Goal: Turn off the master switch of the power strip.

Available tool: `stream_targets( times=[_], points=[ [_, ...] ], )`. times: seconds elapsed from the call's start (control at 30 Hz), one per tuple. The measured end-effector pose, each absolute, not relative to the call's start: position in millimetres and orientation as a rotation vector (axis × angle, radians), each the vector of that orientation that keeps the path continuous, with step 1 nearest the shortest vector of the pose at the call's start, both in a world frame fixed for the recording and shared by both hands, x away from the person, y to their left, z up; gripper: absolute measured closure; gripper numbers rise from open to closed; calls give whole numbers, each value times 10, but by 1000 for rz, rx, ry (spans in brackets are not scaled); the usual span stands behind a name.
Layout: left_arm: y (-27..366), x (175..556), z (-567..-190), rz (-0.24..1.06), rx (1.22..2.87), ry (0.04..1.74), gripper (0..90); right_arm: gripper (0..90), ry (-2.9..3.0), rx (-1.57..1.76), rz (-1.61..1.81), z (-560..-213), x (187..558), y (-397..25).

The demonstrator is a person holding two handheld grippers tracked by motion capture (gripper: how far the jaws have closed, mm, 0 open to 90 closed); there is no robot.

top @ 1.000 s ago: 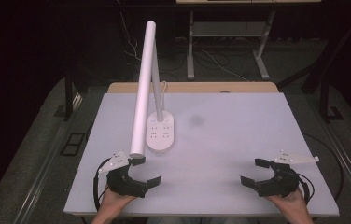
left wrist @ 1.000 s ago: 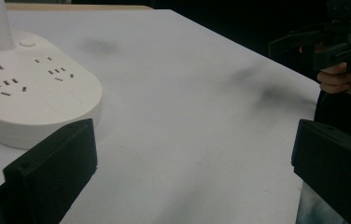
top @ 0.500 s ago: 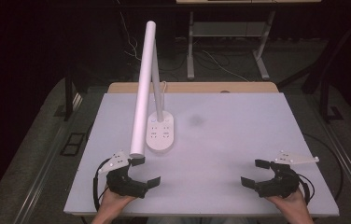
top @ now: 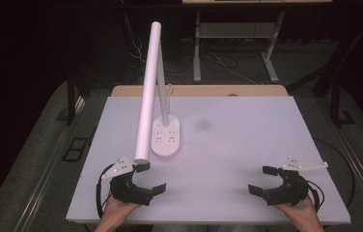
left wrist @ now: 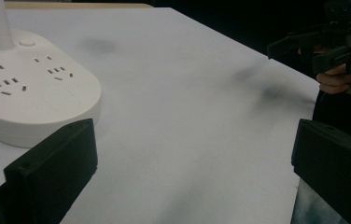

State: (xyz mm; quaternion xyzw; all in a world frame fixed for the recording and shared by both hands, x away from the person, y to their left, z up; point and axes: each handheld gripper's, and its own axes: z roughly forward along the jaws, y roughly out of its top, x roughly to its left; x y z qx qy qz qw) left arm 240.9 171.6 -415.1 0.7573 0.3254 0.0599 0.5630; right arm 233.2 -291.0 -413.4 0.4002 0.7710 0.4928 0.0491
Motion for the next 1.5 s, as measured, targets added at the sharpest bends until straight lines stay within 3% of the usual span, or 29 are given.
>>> stream_targets(
  times=[1.5],
  points=[
    [1738, 2741, -3822, 124, 1900, 778, 0, 2, 2358, 1223, 1493, -4143, 2328, -2912]
  ],
)
